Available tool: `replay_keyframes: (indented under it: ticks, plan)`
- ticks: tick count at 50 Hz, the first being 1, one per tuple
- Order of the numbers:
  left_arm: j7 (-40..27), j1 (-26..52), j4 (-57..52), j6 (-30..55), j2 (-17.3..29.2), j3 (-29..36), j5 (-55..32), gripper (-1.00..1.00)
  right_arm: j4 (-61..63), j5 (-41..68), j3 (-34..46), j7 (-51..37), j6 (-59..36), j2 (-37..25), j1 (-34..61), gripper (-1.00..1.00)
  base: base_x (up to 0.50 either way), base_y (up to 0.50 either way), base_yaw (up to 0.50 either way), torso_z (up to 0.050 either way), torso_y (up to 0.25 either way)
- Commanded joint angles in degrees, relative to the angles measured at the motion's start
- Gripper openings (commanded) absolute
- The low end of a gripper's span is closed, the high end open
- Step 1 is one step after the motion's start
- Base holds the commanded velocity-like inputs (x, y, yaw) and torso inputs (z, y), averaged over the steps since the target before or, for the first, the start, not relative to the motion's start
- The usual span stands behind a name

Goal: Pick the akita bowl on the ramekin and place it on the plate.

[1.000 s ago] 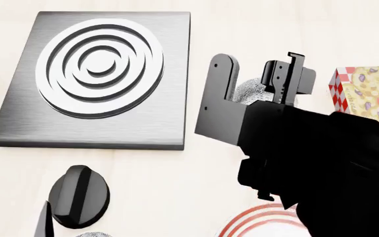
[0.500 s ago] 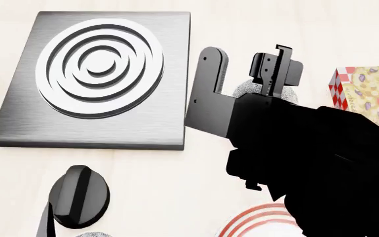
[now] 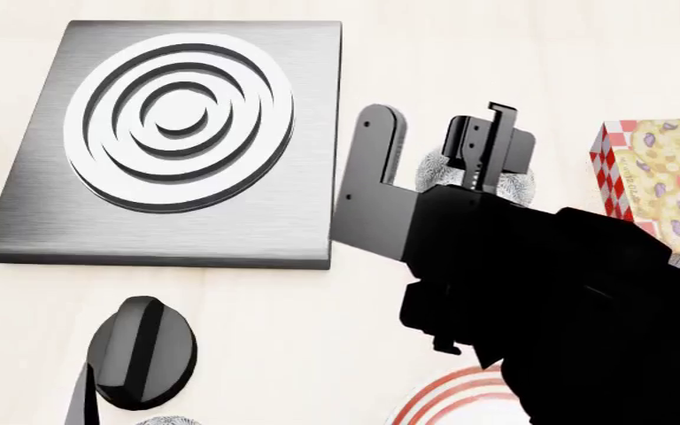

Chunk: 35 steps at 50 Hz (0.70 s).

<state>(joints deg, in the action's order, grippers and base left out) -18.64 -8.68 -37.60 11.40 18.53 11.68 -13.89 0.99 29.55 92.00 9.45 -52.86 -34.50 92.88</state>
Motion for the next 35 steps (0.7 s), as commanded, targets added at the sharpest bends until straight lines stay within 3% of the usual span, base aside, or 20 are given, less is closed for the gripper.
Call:
replay_keyframes:
  ticks: [1, 35]
  plan:
    - [-0.29, 0.07, 0.10, -0.15, 0.24, 0.25, -0.06, 1.00, -2.77, -0.53, -0.06, 0.19, 1.77, 0.20, -1.06, 1.00, 0.00, 0.00, 0.00, 0.000, 0.000]
    - [-0.90, 0.54, 1.14, -0.58, 0.55, 0.94, -0.27, 1.00, -12.50, -2.27, -0.26, 1.51, 8.05, 2.37, -4.02, 1.00, 0.00, 0.00, 0.00, 0.000, 0.000]
